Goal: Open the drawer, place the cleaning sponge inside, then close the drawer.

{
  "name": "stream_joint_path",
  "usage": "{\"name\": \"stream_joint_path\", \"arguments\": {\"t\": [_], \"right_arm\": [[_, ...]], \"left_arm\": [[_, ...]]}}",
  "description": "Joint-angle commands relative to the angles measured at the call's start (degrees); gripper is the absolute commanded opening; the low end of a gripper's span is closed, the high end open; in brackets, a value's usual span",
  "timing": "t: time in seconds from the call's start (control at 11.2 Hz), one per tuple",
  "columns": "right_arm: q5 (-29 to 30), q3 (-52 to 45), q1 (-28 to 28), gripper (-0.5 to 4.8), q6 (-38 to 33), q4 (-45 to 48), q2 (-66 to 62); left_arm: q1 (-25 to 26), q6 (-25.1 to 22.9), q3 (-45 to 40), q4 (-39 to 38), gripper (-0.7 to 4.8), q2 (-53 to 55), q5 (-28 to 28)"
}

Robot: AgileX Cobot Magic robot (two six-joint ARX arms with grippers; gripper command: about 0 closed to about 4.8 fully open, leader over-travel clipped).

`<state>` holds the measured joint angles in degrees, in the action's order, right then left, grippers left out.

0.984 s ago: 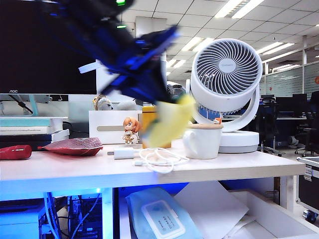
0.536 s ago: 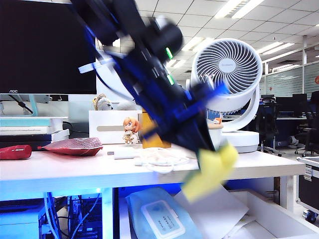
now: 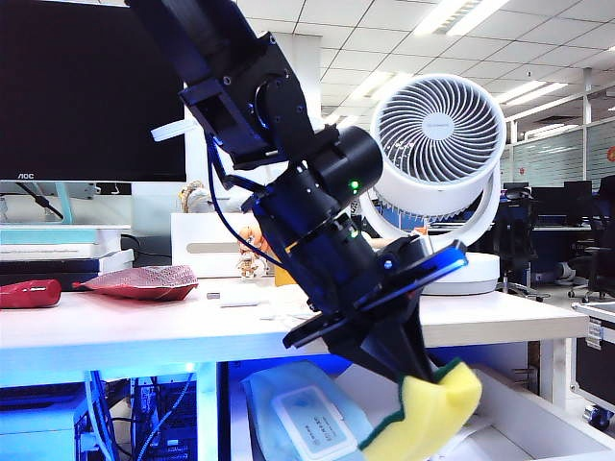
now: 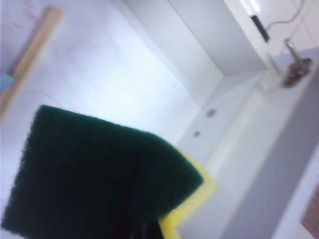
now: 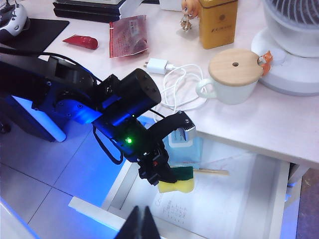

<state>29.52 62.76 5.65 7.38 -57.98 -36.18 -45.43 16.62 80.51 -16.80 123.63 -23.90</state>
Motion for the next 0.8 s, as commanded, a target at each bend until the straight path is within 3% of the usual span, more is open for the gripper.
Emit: {"name": "stream_joint_path", "arguments": {"t": [0.09,0.18,0.36,0.45,0.63,0.8], "right_arm": [[0.11,0.33,0.02,-0.09,-0.07,-0.33,0.09],[-0.09,0.33,0.02,-0.09,-0.07,-1.2,0.09],[-1.44,0.33,0.02,-0.09,-0.07,-2.05,0.02],[-1.57,0.31,0.0,-0.09,-0.07,-2.54,0.02],[-1.57,0.31,0.0,-0.09,-0.09,-3.48,0.0],[-3.34,0.31,0.0,-0.09,-0.07,-4.48,-0.39]], "left_arm": [[-0.5,1.25,0.81,1.14,3.2,-0.35,-2.03],[-0.52,1.42,1.75,0.55,3.72,-0.37,-1.88],[-0.52,1.4,4.02,-1.09,3.57,-0.46,-1.86],[-0.52,1.38,5.81,-2.32,2.75,-0.68,-1.86],[-0.44,-0.26,9.18,-4.48,0.14,-3.48,-1.81],[-0.28,-1.4,9.35,-5.79,0.1,-6.93,-1.84]]}}
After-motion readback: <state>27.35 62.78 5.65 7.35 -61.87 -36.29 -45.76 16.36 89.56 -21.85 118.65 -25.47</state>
